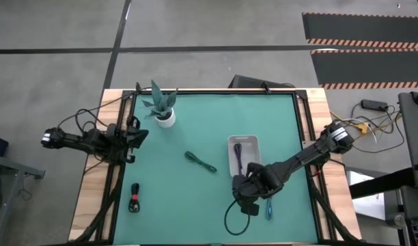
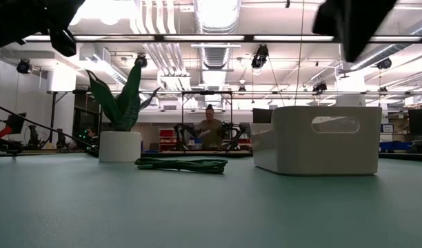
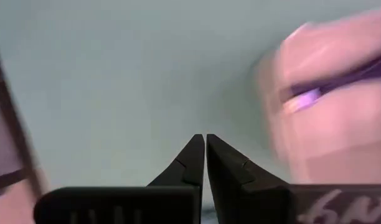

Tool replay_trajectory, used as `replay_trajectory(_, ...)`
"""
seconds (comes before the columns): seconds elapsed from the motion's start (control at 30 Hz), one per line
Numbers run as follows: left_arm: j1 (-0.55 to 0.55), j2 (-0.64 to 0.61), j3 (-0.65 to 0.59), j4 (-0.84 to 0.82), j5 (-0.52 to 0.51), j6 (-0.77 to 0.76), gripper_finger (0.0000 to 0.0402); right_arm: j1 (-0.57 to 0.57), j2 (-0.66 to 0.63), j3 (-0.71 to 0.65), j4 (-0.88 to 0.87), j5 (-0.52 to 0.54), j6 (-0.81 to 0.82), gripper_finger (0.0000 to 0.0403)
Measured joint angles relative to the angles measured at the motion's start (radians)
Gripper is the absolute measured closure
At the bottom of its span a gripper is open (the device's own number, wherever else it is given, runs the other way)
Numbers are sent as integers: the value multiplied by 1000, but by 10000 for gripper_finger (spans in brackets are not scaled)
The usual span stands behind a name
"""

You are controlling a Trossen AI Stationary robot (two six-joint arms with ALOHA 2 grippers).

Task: Pick and place USB-C Cables
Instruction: Put the black charger cable into the gray bin

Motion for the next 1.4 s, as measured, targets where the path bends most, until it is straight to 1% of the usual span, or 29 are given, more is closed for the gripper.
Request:
replay_trajectory(0.1, 0, 30, 0, 0, 21, -88, 402, -3, -61, -35, 33, 140, -81, 394)
replay_trajectory(0.23, 0, 81, 0, 5, 35, -180, 402, -2, -174, -119, 153, 338, -192, 394)
replay_trajectory(0.3, 0, 114, 0, 22, 26, -231, 402, -2, -239, -185, 277, 420, -286, 394)
replay_trajectory(0.33, 0, 131, 0, 37, 16, -255, 402, -2, -274, -225, 350, 440, -341, 394)
replay_trajectory(0.4, 1, 170, 0, 88, 6, -297, 402, -4, -345, -315, 526, 447, -469, 394)
replay_trajectory(0.5, 0, 238, 0, 167, 6, -361, 402, -13, -449, -462, 838, 439, -659, 394)
replay_trajectory(0.57, -1, 290, 4, 208, 5, -383, 402, -30, -513, -556, 1007, 393, -755, 394)
replay_trajectory(0.63, -1, 346, 24, 235, -3, -385, 402, -55, -568, -636, 1123, 318, -813, 394)
replay_trajectory(0.73, -1, 440, 72, 285, -28, -385, 402, -105, -635, -732, 1243, 228, -843, 394)
replay_trajectory(0.83, -1, 531, 128, 322, -30, -384, 402, -160, -690, -794, 1277, 193, -853, 394)
replay_trajectory(0.93, -1, 619, 190, 319, -30, -385, 402, -206, -730, -831, 1282, 178, -852, 394)
replay_trajectory(1.1, -2, 771, 297, 318, -30, -437, 402, -235, -787, -874, 1285, 159, -862, 394)
replay_trajectory(1.27, -23, 912, 387, 303, -31, -535, 402, -234, -851, -899, 1288, 19, -900, 394)
replay_trajectory(1.33, -39, 964, 423, 265, -49, -598, 402, -234, -882, -905, 1285, -6, -912, 394)
replay_trajectory(1.4, -60, 1015, 455, 177, -76, -677, 402, -234, -915, -911, 1287, -7, -914, 394)
